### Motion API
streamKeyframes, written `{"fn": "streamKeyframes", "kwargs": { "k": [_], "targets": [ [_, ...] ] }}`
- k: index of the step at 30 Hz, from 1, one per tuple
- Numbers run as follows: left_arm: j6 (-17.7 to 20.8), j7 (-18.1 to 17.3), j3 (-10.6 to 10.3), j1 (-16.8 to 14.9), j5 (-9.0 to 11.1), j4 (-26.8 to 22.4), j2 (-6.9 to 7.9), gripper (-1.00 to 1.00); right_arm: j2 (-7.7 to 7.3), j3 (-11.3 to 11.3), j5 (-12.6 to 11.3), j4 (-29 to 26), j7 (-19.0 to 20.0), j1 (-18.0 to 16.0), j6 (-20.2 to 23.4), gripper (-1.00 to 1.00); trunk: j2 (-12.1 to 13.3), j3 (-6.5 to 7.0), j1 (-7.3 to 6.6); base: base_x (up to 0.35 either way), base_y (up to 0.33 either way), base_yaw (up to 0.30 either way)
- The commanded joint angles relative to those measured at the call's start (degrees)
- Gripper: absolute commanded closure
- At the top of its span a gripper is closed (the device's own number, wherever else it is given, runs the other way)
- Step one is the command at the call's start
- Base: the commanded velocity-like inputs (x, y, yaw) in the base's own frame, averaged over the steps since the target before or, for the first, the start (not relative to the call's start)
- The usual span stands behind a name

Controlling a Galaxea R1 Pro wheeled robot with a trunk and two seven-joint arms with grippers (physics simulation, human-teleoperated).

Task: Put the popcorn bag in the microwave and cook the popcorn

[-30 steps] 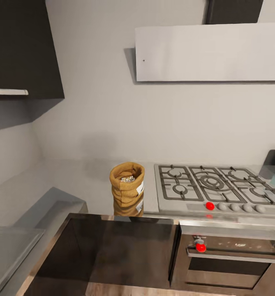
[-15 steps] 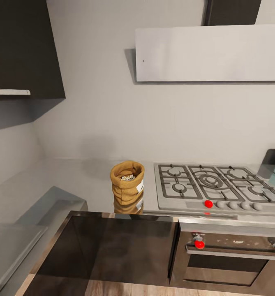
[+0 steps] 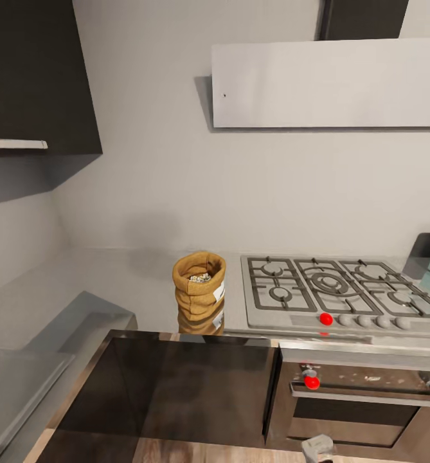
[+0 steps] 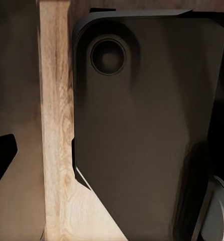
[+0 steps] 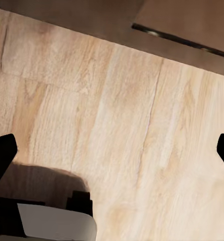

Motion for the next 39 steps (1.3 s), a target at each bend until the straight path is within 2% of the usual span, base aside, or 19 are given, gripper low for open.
{"fn": "streamKeyframes", "kwargs": {
  "k": [1,3,8,10,11,13,15,16,18,21,24,26,28,29,32,34,35,38,39],
  "targets": [
    [-0.13,0.04,0.07,-0.01,0.15,-0.02,-0.01,-1.0,0.26,0.33,0.66,-1.19,0.48,0.0,1.06,-1.0,-0.04,-0.07,0.0,0.0,0.0,0.0],
    [-0.13,0.04,0.07,-0.01,0.15,-0.02,-0.01,-1.0,0.52,1.43,0.71,-2.41,0.48,0.0,1.93,-1.0,-0.04,-0.07,0.0,0.0,0.0,0.0],
    [-0.14,0.04,0.07,-0.01,0.15,-0.02,-0.01,-1.0,0.71,2.11,0.69,-3.24,0.4,0.0,2.49,-1.0,-0.04,-0.07,0.0,0.0,0.0,0.0],
    [-0.15,0.04,0.07,-0.01,0.15,-0.02,-0.01,-1.0,0.76,2.23,0.48,-8.37,0.62,0.0,4.04,-1.0,-0.04,-0.07,0.0,0.0,0.0,0.0],
    [-0.14,0.04,0.07,-0.01,0.17,-0.02,-0.01,-1.0,1.96,2.33,0.51,-14.81,2.2,0.0,8.53,-1.0,-0.04,-0.07,0.0,0.0,0.0,0.0],
    [-0.13,0.04,0.07,-0.01,0.17,-0.02,-0.01,-1.0,3.12,2.89,0.59,-19.2,3.29,0.0,12.05,-1.0,-0.04,-0.07,0.0,0.0,0.0,0.0],
    [-0.13,0.04,0.07,-0.01,0.16,-0.02,-0.01,-1.0,3.74,5.73,0.7,-24.0,3.76,0.0,15.6,-1.0,-0.04,-0.07,0.0,0.0,0.0,0.0],
    [-0.13,0.04,0.07,-0.01,0.16,-0.02,-0.01,-1.0,3.99,8.08,0.76,-27.9,3.89,0.0,18.12,-1.0,-0.04,-0.07,0.0,0.0,0.0,0.0],
    [-0.13,0.04,0.07,-0.01,0.18,-0.02,-0.01,-1.0,4.34,10.72,0.78,-34.44,3.97,0.0,22.69,-1.0,-0.04,-0.07,0.0,0.0,0.0,0.0],
    [-0.13,0.04,0.07,-0.01,0.15,-0.02,-0.01,-1.0,5.58,11.86,0.74,-42.11,4.03,0.11,27.99,-1.0,-0.04,-0.07,0.0,0.0,0.0,0.0],
    [-0.13,0.04,0.07,-0.01,0.16,-0.02,-0.01,-1.0,6.63,12.1,0.59,-44.81,4.02,-0.79,32.73,-1.0,-0.04,-0.07,0.0,0.0,0.0,0.0],
    [-0.13,0.04,0.07,-0.01,0.15,-0.02,-0.01,-1.0,7.06,12.07,0.31,-45.31,4.01,-4.07,35.9,-1.0,-0.04,-0.07,0.0,0.0,0.0,0.0],
    [-0.13,0.04,0.07,-0.01,0.16,-0.02,-0.01,-1.0,7.24,11.92,0.18,-45.46,3.85,-7.8,35.9,-1.0,-0.04,-0.07,0.0,0.0,0.0,0.0],
    [-0.13,0.04,0.07,-0.01,0.15,-0.02,-0.01,-1.0,7.3,11.74,0.14,-45.44,3.65,-11.83,35.9,-1.0,-0.04,-0.07,0.0,0.0,0.0,0.0],
    [-0.13,0.04,0.07,-0.01,0.15,-0.02,-0.01,-1.0,7.32,11.59,0.12,-45.01,3.44,-17.58,35.9,-1.0,-0.04,-0.07,0.0,0.0,0.0,0.0],
    [-0.13,0.04,0.07,-0.01,0.16,-0.02,-0.01,-1.0,7.35,11.35,-0.01,-44.15,3.4,-23.58,35.9,-1.0,-0.04,-0.07,0.0,0.0,0.0,0.0],
    [-0.13,0.04,0.07,-0.01,0.16,-0.02,-0.01,-1.0,7.37,11.15,-0.03,-43.59,3.36,-25.49,35.9,-1.0,-0.04,-0.07,0.0,0.0,0.0,0.0],
    [-0.13,0.04,0.07,-0.01,0.15,-0.02,-0.01,-1.0,7.45,10.3,-0.11,-38.87,3.31,-32.71,35.9,-1.0,-0.04,-0.07,0.0,0.0,0.0,0.0],
    [-0.13,0.04,0.07,-0.01,0.15,-0.02,-0.01,-1.0,7.52,9.58,-0.13,-35.17,3.31,-36.47,35.9,-1.0,-0.04,-0.07,0.0,0.0,0.0,0.0]
  ]
}}
